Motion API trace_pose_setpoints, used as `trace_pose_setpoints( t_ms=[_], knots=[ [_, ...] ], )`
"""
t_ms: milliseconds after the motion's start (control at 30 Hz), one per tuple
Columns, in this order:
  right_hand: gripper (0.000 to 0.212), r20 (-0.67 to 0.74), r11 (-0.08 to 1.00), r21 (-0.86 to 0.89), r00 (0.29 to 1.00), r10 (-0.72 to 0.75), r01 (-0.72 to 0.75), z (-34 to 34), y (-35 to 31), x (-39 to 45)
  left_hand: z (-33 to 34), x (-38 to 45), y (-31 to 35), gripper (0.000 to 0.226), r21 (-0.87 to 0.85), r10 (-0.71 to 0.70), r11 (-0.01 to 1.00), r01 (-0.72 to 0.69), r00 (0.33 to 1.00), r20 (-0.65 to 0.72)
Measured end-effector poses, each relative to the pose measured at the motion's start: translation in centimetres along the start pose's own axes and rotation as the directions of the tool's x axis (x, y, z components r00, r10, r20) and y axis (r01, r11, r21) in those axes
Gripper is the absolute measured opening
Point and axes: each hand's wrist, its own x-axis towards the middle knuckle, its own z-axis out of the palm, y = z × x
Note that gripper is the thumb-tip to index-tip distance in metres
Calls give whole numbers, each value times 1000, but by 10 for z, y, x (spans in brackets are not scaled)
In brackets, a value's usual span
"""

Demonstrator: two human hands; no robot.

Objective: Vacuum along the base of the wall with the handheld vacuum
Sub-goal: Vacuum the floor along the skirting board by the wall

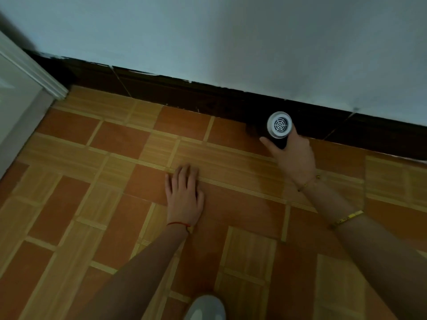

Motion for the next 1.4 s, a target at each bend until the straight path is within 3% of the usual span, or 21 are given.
trace_pose_setpoints(
  t_ms=[167, 367, 633, 867, 1100, 1233, 1400],
  knots=[
    [73, -31, 994, -29, 994, 103, -104, -34, 32, -17, 0, -4, 24, 50, -74, -28, 997, 25, 999, -35],
    [70, -91, 968, -14, 965, 246, -249, -61, 56, -35, 6, -7, 63, 51, -91, 114, 990, -112, 993, 17],
    [68, -93, 962, 5, 958, 271, -272, -68, 66, -39, 16, -8, 101, 54, -87, 262, 963, -256, 962, 75],
    [75, -202, 935, 26, 914, 352, -354, -89, 105, -44, 32, -6, 118, 52, -73, 291, 956, -284, 952, 99],
    [70, -343, 879, 109, 812, 471, -464, -105, 128, -57, 44, -8, 126, 51, -59, 303, 952, -299, 948, 95],
    [69, -322, 904, 46, 851, 416, -425, -98, 120, -56, 44, -9, 125, 51, -57, 303, 952, -299, 950, 79],
    [69, -164, 965, 55, 951, 261, -255, -85, 114, -49, 44, -9, 125, 51, -68, 308, 950, -304, 948, 73]
  ],
)
